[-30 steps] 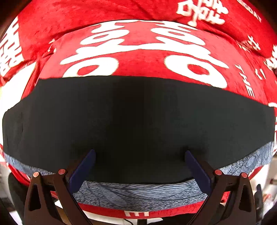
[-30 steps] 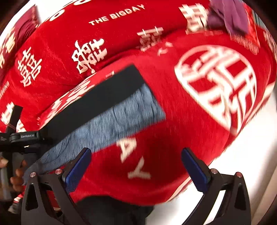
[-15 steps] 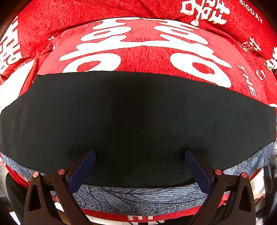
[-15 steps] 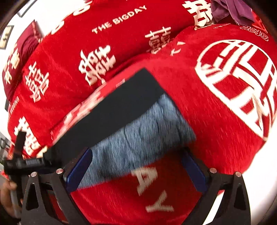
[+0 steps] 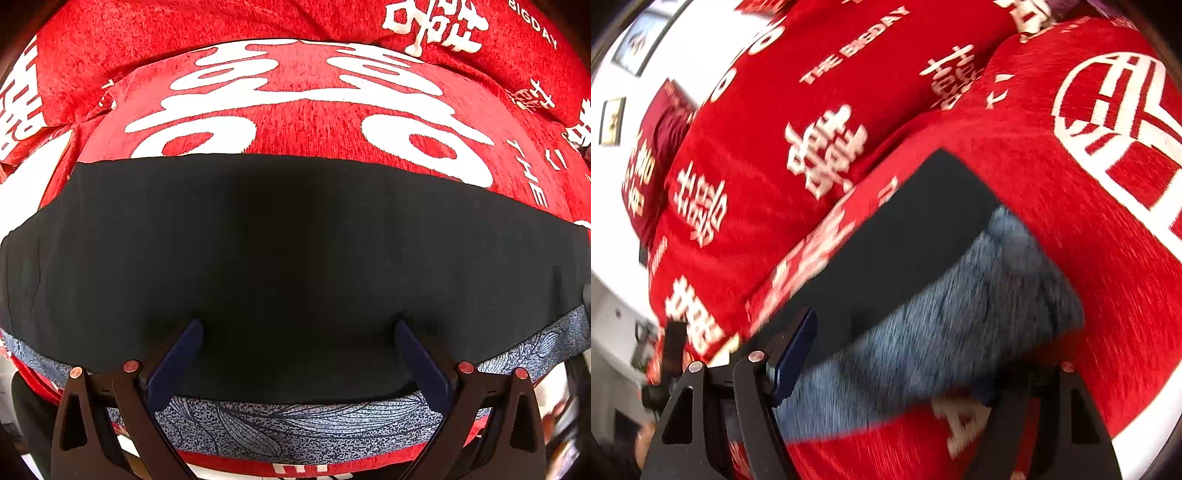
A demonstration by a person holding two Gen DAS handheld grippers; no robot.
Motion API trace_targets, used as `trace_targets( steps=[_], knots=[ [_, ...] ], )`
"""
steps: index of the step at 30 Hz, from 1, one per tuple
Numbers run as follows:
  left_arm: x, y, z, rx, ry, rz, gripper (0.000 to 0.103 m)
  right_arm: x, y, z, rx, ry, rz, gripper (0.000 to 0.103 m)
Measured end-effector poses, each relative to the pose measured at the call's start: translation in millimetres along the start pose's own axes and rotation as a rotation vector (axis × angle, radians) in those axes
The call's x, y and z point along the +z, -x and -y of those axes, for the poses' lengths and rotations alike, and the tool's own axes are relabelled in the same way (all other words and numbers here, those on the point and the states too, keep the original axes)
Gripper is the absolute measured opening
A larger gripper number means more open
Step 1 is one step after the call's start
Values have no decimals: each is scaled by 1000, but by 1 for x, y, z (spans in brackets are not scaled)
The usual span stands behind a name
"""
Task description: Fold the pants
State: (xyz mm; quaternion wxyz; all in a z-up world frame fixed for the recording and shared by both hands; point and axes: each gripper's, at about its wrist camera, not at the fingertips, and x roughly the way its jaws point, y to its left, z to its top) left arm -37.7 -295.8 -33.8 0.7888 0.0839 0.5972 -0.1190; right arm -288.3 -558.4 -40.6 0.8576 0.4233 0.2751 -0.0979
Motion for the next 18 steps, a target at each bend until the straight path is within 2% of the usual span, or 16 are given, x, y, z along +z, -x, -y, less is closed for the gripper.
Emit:
trace_targets(
  steps=[1, 2, 3, 4, 7, 10, 13, 15, 18],
  knots=[
    [0, 0, -1, -2, -2, -1, 103, 5, -5, 0, -3, -4, -7, 76],
    [1, 0, -1, -5, -4, -1, 103, 10, -8, -3, -27, 1, -17, 67],
    [1, -1, -2, -6, -7, -1, 103, 13, -11, -6, -69, 14, -36, 27],
    [1, 0, -2, -7, -11, -2, 103, 15, -12, -9, -108, 25, -54, 15],
    [1, 4, -5, -17, -16, -21, 103, 14, 0, -24, -130, 67, -40, 14],
    [0, 10, -13, -25, 25, -15, 103, 15, 17, -58, -195, 181, -7, 14],
    [3, -1, -5, -11, -12, -33, 103, 15, 32, -108, -278, 360, 30, 14],
    [7, -4, 3, 27, -48, -7, 103, 15, 38, -129, -303, 419, 41, 14],
    [11, -2, 1, 11, -55, -44, 103, 12, 39, -158, -350, 503, 46, 14]
  ],
)
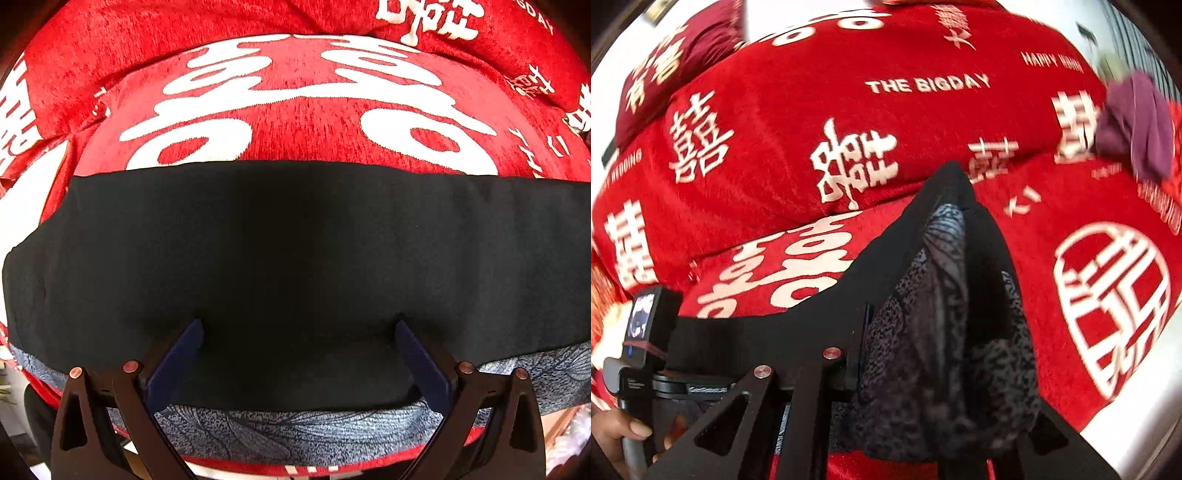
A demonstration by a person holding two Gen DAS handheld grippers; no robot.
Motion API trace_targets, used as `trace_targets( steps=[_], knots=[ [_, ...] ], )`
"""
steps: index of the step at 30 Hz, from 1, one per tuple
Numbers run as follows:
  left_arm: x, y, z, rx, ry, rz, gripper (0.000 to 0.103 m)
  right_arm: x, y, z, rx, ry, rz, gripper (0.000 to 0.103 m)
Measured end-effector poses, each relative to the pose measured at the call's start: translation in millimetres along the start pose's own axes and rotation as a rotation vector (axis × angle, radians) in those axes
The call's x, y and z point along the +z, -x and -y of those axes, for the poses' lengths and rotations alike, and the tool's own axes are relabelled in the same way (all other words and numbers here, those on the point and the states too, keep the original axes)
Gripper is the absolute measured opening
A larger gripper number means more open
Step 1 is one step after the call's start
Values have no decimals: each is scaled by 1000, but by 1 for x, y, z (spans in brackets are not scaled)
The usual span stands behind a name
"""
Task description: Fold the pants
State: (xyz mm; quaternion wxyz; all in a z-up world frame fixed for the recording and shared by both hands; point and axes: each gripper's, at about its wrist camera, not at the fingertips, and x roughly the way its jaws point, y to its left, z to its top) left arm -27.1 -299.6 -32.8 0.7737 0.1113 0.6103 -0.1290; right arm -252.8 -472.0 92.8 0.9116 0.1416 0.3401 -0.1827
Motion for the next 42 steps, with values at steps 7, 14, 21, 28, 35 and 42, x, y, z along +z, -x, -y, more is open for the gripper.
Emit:
trace_targets(
  steps=[7, 14, 21, 28, 35, 42],
  knots=[
    [-3, 16, -68, -119, 68, 15, 103, 6, 25, -55, -42, 178, 38, 14],
    [-13, 32, -173, -200, 166, 94, 103, -24, 16, -183, -114, 542, 71, 14],
    [-35, 15, -275, -196, 297, 100, 103, -93, -13, -306, -95, 886, 75, 14],
    [-44, 19, -297, -266, 301, 121, 103, -166, -57, -344, -142, 1111, -24, 20],
    [-31, 31, -291, -312, 294, 156, 103, -137, -58, -349, -56, 923, -79, 25],
    [-35, 40, -306, -313, 330, 180, 103, -142, -28, -351, 93, 854, -93, 81]
  ],
)
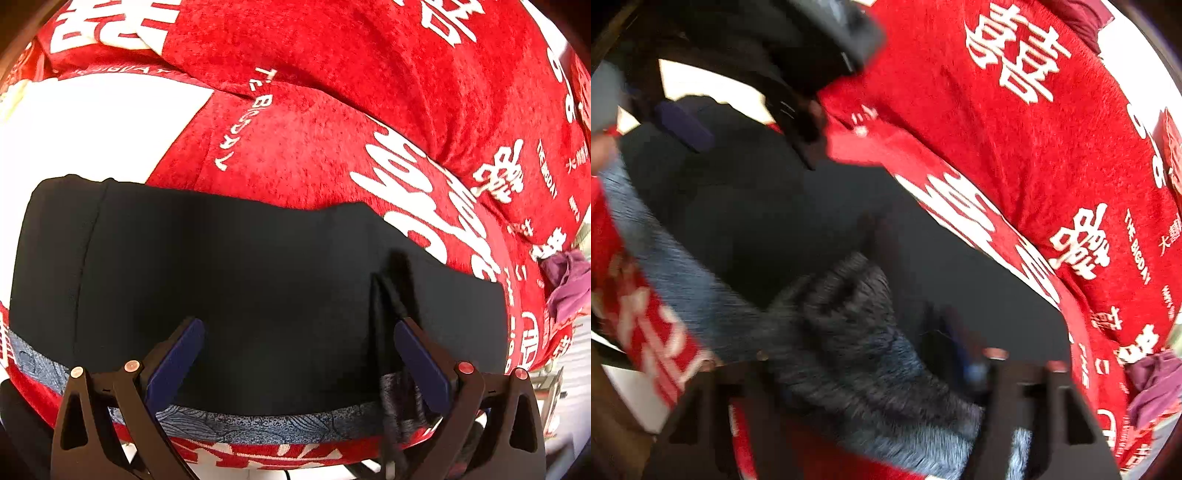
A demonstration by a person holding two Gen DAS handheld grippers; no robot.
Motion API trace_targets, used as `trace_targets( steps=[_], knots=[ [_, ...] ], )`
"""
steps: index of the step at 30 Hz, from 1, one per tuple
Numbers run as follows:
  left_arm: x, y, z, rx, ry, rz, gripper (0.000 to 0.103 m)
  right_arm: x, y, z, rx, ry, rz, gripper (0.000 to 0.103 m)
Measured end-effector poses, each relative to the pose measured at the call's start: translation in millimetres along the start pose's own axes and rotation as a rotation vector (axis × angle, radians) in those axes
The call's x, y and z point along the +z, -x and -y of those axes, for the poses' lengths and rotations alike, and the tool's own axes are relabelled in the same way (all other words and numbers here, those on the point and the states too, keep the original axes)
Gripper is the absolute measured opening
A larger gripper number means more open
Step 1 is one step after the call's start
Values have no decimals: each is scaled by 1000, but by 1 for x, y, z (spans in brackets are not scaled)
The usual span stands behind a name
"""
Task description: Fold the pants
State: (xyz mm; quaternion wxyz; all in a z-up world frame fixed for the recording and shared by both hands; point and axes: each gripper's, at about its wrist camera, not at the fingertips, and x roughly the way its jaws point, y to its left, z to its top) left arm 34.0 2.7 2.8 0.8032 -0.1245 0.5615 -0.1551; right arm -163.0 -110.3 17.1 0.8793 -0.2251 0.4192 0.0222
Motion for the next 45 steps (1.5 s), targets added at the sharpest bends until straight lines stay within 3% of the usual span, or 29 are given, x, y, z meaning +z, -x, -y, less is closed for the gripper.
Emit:
trace_targets(
  steps=[4, 9, 13, 15, 18, 20, 23, 27, 30, 35, 37, 41, 45],
  knots=[
    [-2, 2, 8, -22, -6, -14, 103, -6, 47, 8, 98, -73, 103, 81],
    [-12, 4, 61, -93, -118, -31, 103, -45, 52, 84, 131, -410, 100, 82],
    [-34, -4, 124, -207, -269, -82, 103, -100, -2, 145, 372, -729, -57, 82],
    [-45, -16, 142, -259, -312, -132, 103, -120, -12, 154, 470, -829, -56, 82],
    [-60, -53, 146, -152, -367, -202, 103, -121, 2, 163, 492, -837, -26, 82],
    [-68, -50, 149, -140, -427, -149, 103, -122, 17, 173, 428, -797, 18, 82],
    [-75, -47, 155, -91, -467, -144, 103, -126, 32, 183, 337, -737, 33, 82],
    [-76, -43, 155, -69, -464, -138, 103, -130, 33, 193, 376, -745, 59, 82],
    [-78, -42, 153, -52, -482, -134, 103, -138, 6, 192, 455, -783, 9, 83],
    [-87, -47, 156, -13, -534, -116, 103, -144, -4, 189, 478, -767, -22, 85],
    [-88, -48, 158, 0, -545, -109, 103, -140, -1, 191, 472, -732, -41, 85],
    [-89, -49, 160, 18, -535, -101, 103, -115, 21, 218, 411, -725, 87, 86],
    [-88, -49, 160, 22, -532, -103, 103, -79, -10, 226, 463, -693, 77, 86]
  ],
)
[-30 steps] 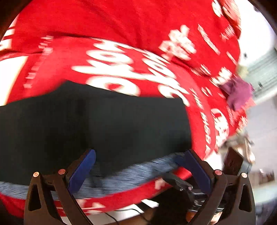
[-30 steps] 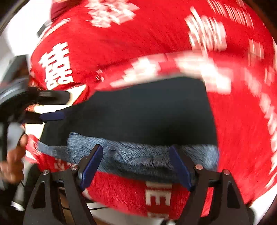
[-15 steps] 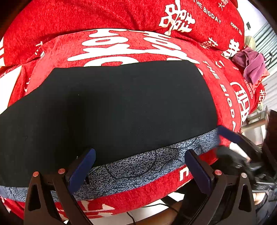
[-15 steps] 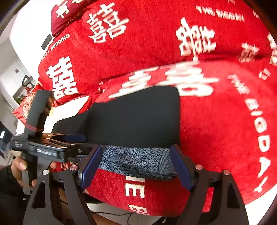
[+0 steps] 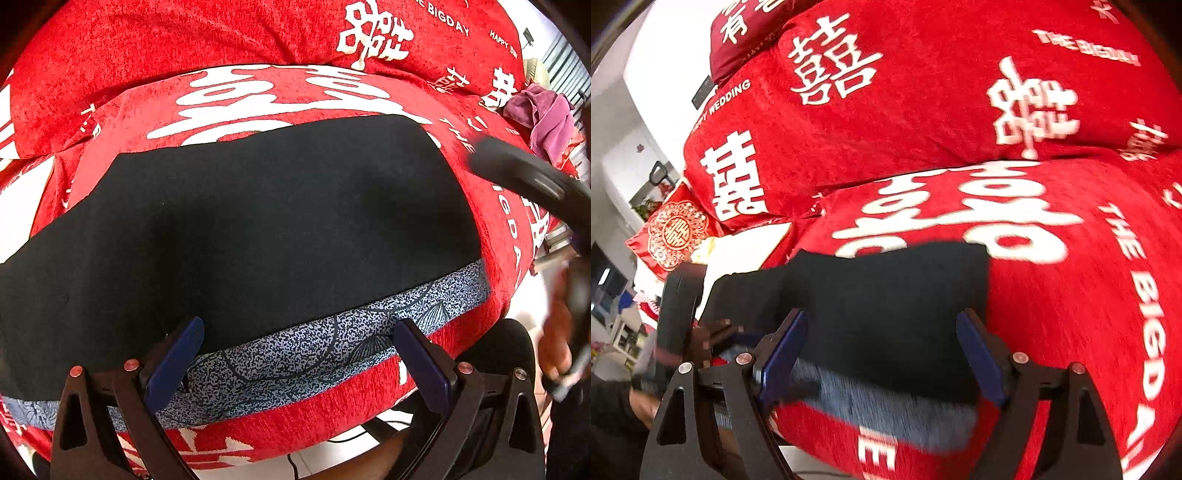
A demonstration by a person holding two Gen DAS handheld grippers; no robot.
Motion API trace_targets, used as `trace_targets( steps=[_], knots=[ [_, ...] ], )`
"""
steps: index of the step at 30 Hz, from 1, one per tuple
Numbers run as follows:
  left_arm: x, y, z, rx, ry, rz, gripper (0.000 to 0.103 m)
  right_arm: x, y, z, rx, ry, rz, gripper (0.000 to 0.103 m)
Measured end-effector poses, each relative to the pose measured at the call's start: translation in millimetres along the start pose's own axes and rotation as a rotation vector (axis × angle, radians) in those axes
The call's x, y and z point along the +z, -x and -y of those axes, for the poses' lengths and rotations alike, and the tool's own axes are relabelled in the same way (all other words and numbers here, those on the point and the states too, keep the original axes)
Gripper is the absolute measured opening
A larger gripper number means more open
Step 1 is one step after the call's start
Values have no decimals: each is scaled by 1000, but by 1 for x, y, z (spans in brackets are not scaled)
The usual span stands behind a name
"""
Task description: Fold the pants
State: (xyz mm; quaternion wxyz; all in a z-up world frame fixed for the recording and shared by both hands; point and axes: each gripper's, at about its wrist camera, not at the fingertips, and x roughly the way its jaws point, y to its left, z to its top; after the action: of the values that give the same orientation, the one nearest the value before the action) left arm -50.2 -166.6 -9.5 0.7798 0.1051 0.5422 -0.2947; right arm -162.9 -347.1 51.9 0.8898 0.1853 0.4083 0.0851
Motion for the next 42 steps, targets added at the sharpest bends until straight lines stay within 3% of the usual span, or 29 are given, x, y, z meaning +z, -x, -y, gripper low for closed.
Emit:
trace_targets(
  steps=[4, 5, 10, 13, 19, 22, 24, 26, 29, 32, 34, 36, 37, 39, 42],
  knots=[
    [-1, 0, -1, -8, -6, 0, 103, 14, -65, 24, -67, -42, -146, 85],
    [-2, 0, -1, -9, -9, 1, 103, 13, -73, 29, -50, -49, -143, 86],
    [-1, 5, -11, -57, 54, 2, 103, 13, -56, 15, -74, -12, -133, 88],
    [0, 7, -27, -144, 129, 6, 103, -16, -36, 14, -41, -45, -141, 88],
    [-1, 17, -37, -185, 188, 11, 103, -54, -10, -1, -118, -24, -128, 88],
    [1, 12, -46, -126, 218, 0, 103, -57, -3, -4, -160, -25, -160, 88],
    [-4, -9, -51, -78, 234, -88, 103, -56, 3, -4, -152, -40, -116, 88],
    [-9, -4, -50, -82, 224, -48, 103, -55, -2, -4, -127, -60, -123, 89],
    [-10, 11, -50, -70, 218, -14, 103, -51, -13, -20, -230, 28, -180, 92],
    [-5, 17, -62, 1, 259, 23, 103, -38, -3, -37, -203, 54, -77, 92],
    [-7, 6, -74, 37, 317, -19, 103, -33, -11, -43, -234, 66, -66, 95],
    [-7, -10, -86, 81, 336, -80, 103, -35, -40, -43, -310, 62, -152, 97],
    [-10, -7, -88, 60, 336, -61, 103, -40, -57, -44, -376, 82, -213, 97],
    [-14, 5, -92, 77, 349, -34, 103, -44, -68, -63, -487, 199, -212, 103],
    [-22, 15, -109, 87, 396, 10, 103, -35, -66, -89, -445, 224, -179, 103]
  ],
)
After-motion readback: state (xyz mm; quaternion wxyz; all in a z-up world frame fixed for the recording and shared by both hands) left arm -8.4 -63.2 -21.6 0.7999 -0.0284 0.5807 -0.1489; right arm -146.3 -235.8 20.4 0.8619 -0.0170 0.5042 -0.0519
